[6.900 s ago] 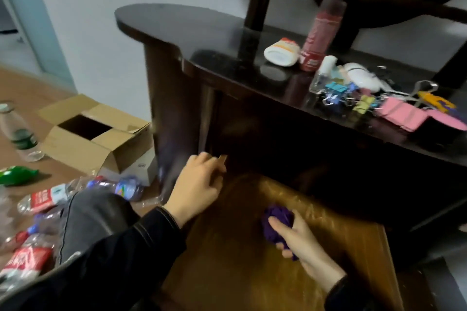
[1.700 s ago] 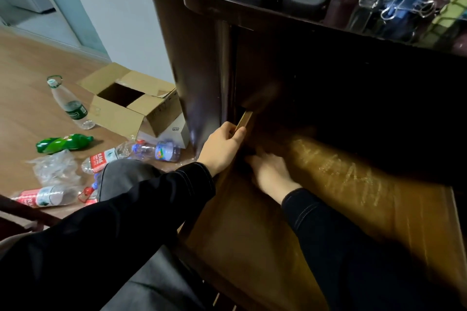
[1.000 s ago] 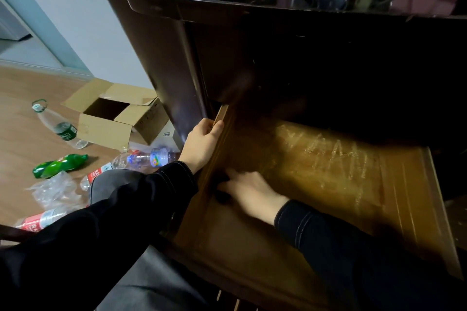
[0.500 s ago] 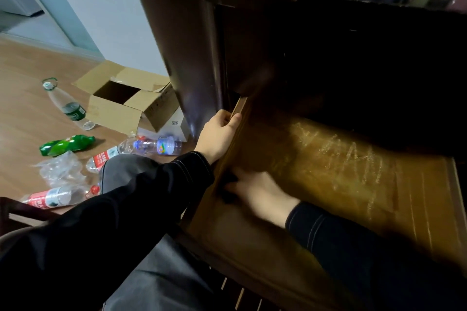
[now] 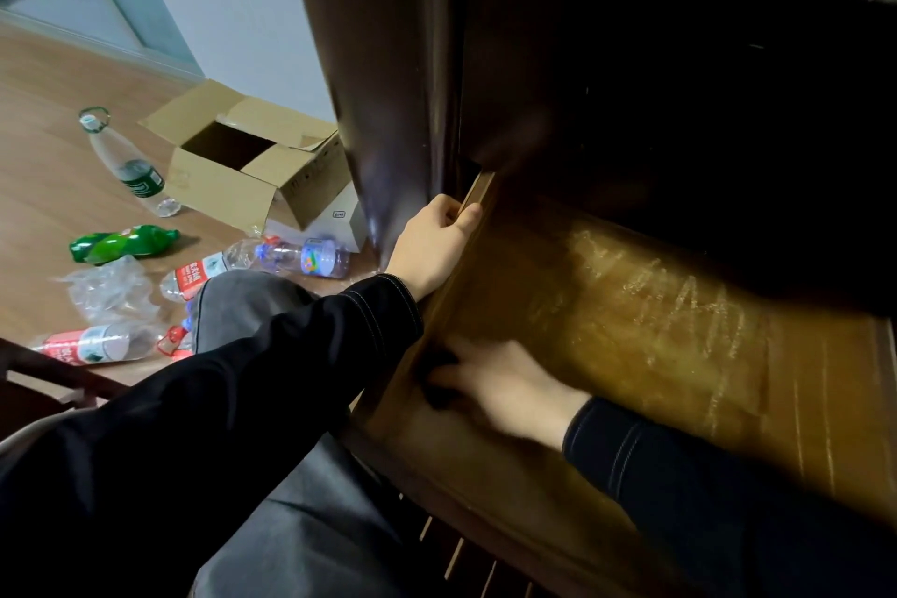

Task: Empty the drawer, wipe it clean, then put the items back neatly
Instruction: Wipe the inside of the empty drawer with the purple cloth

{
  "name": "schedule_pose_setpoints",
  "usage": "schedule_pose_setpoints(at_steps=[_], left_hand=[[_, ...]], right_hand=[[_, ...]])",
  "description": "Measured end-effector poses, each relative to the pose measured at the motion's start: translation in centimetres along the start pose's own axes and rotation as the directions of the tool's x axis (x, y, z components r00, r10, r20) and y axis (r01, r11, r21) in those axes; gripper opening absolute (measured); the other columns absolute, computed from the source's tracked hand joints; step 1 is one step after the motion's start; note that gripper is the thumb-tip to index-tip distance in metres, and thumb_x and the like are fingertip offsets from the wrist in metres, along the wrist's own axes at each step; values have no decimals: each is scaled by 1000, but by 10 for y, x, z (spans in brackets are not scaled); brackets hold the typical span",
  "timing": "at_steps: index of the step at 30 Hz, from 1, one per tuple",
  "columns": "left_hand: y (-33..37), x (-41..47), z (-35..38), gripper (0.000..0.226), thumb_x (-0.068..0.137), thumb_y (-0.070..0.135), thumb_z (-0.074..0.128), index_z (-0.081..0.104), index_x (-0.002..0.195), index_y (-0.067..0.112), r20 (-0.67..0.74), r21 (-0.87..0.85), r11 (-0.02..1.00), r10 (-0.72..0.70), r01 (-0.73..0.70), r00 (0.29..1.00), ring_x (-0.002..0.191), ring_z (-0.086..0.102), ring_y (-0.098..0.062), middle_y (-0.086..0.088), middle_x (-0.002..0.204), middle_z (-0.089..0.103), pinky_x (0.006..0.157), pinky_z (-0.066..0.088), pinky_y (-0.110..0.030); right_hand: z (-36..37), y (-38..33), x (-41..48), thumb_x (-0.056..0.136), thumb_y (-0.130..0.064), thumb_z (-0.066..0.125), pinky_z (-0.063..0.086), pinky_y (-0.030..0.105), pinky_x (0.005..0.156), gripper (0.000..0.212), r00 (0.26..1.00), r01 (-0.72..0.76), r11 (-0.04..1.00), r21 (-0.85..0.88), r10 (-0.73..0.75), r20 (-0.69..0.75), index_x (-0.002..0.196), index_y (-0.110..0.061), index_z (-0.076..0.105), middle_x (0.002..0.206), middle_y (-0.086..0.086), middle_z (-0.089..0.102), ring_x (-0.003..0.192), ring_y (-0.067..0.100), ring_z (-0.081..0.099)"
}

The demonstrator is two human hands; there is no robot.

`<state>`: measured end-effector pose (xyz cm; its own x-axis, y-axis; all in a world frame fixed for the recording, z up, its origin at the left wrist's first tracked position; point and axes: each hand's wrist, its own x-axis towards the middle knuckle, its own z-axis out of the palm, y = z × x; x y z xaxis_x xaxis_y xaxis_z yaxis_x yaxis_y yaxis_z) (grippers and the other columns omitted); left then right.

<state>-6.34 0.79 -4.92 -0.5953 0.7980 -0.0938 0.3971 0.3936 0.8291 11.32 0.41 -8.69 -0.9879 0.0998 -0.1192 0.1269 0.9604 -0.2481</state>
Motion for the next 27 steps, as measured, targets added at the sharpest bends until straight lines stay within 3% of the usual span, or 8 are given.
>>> schedule_pose_setpoints(at_steps=[2, 5, 8, 10, 13, 16, 20, 27], left_hand=[[1, 0, 0, 36, 98, 55, 47, 58, 100, 21, -15, 1, 1000, -1, 1, 1000, 93, 63, -20, 3, 93, 65, 85, 48, -38], [2, -2, 0, 37, 99, 54, 47, 59, 101, 18, -18, -3, 1000, 0, 0, 1000, 95, 61, -22, 1, 95, 65, 85, 46, -37], [3, -3, 0, 38, 99, 54, 47, 59, 104, 18, -7, -2, 1000, 1, -1, 1000, 95, 62, -21, 1, 97, 66, 86, 47, -37], [4, -3, -1, 39, 100, 54, 45, 59, 107, 19, 8, 1, 1000, -4, 4, 1000, 95, 62, -19, 1, 99, 66, 86, 48, -38], [4, -3, -2, 39, 100, 55, 45, 59, 109, 20, 19, -1, 1000, -6, 6, 1000, 95, 63, -19, 1, 100, 67, 86, 48, -38], [3, -2, -1, 37, 99, 55, 47, 60, 103, 20, 1, -10, 1000, -8, 8, 1000, 93, 64, -20, 2, 94, 67, 83, 48, -38], [0, 0, 1, 38, 96, 58, 47, 60, 102, 24, -19, 31, 999, 15, -14, 1000, 93, 61, -18, 3, 95, 65, 77, 43, -34], [-2, 5, 3, 36, 97, 55, 49, 62, 101, 22, -12, 17, 999, 27, -26, 1000, 95, 62, -19, 2, 96, 66, 86, 47, -39]], right_hand=[[-14, 21, 14, 101, -13, 52, 47, 35, 95, 49, 986, -153, 988, -21, 151, -67, 145, -34, 51, 147, 10, 46, 120, 34, 57], [-31, 44, 29, 97, -17, 57, 49, 37, 93, 51, 929, -361, 930, -63, 354, -107, 145, -34, 49, 145, 8, 45, 116, 33, 60], [-20, 24, 24, 96, -12, 55, 49, 40, 81, 41, 944, -316, 947, -60, 308, -116, 135, -25, 58, 135, 11, 50, 108, 36, 61], [-6, 0, 9, 96, -11, 55, 50, 39, 73, 33, 984, -162, 987, -15, 160, -76, 126, -19, 66, 124, 14, 55, 98, 37, 62], [0, -4, -4, 98, -10, 53, 53, 40, 74, 39, 1000, 7, 1000, -18, -7, 2, 132, -26, 63, 126, 10, 55, 97, 34, 60], [-11, 30, 12, 101, -20, 53, 50, 36, 86, 45, 989, -137, 990, -44, 134, -65, 142, -37, 53, 137, 6, 50, 109, 30, 62], [-27, 74, 32, 97, -29, 62, 49, 37, 91, 49, 919, -382, 922, -58, 373, -126, 143, -40, 49, 144, 2, 51, 120, 29, 60], [-16, 83, 31, 94, -26, 67, 51, 40, 89, 51, 904, -405, 914, -1, 400, -151, 142, -37, 52, 140, 5, 53, 117, 32, 61]])
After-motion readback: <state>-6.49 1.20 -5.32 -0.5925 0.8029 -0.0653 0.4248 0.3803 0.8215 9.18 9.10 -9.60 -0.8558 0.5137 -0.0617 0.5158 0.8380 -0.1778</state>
